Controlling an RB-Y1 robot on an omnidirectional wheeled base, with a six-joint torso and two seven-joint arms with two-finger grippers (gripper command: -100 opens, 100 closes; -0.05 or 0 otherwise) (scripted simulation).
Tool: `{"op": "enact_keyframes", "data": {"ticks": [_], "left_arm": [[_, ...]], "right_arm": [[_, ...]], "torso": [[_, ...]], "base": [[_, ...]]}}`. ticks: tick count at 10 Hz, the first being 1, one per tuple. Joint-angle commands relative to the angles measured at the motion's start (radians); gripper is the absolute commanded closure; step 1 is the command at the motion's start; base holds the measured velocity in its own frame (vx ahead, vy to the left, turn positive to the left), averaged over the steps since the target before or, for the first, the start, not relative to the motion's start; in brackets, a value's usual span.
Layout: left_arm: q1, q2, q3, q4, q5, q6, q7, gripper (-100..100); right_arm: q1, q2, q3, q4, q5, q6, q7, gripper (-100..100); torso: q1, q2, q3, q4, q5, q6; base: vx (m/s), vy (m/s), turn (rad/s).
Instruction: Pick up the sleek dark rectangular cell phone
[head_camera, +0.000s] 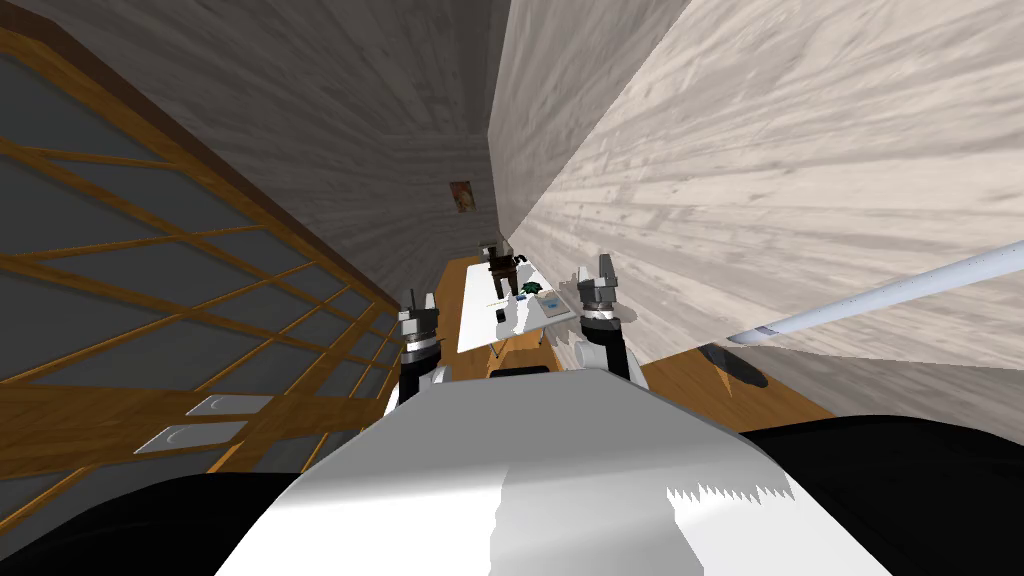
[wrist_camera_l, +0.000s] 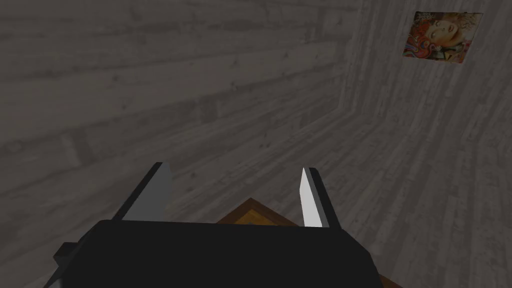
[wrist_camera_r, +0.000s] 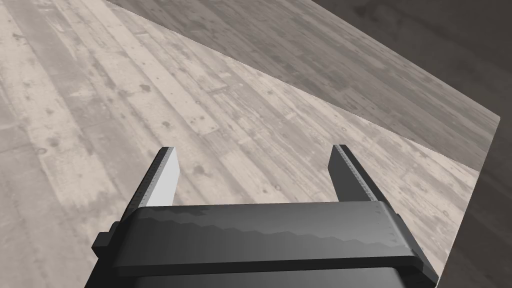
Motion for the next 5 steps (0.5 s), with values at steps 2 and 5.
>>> {"op": "enact_keyframes", "data": {"ticks": [2, 5], "left_arm": [[0.011, 0.058, 0.025, 0.012, 0.041, 0.054, -0.015, -100], [0.028, 0.124, 0.063, 0.034, 0.110, 0.144, -0.043, -100]], "right_arm": [[0.000, 0.000, 0.000, 0.000, 0.000, 0.000, 0.000, 0], [0.000, 0.000, 0.000, 0.000, 0.000, 0.000, 0.000, 0]], "torso": [[0.003, 0.002, 0.001, 0.000, 0.001, 0.000], [0.008, 0.005, 0.003, 0.001, 0.002, 0.000]], "base": [[-0.047, 0.068, -0.039], [-0.081, 0.104, -0.060]]}}
